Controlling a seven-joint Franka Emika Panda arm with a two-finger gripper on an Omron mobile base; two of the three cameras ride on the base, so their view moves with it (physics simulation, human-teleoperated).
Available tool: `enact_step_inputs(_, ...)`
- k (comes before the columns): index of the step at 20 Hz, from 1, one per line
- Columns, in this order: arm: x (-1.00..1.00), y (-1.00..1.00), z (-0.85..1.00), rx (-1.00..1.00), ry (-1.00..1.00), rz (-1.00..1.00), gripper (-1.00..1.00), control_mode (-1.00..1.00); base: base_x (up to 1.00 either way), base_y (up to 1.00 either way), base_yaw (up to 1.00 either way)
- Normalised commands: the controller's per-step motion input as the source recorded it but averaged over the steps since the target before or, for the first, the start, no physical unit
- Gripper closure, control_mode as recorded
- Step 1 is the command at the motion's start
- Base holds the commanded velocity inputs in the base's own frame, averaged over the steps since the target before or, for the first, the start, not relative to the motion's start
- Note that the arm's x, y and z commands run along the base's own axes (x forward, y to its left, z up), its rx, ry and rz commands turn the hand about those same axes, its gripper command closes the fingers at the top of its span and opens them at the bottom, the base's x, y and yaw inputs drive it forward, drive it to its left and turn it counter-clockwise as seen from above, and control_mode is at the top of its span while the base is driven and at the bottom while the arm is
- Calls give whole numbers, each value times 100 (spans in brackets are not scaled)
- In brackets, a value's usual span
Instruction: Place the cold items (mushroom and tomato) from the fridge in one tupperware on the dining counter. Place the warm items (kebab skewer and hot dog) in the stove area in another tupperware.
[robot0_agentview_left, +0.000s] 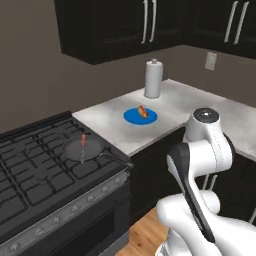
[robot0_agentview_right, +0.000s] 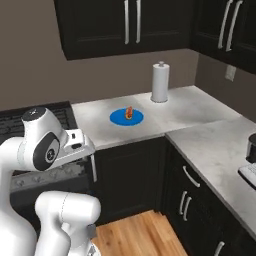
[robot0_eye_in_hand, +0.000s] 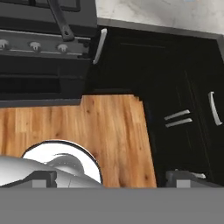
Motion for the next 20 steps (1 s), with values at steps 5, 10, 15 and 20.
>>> enact_step_inputs(5, 0, 0, 0, 0, 0, 0, -100, 100, 52, -13, 33)
enact_step_inputs(10, 0, 0, 0, 0, 0, 0, -100, 100, 41, 17, 16)
enact_step_inputs(15, 0, 0, 0, 0, 0, 0, -100, 100, 44, 15, 15)
enact_step_inputs(20, 0, 0, 0, 0, 0, 0, -100, 100, 23, 14, 23)
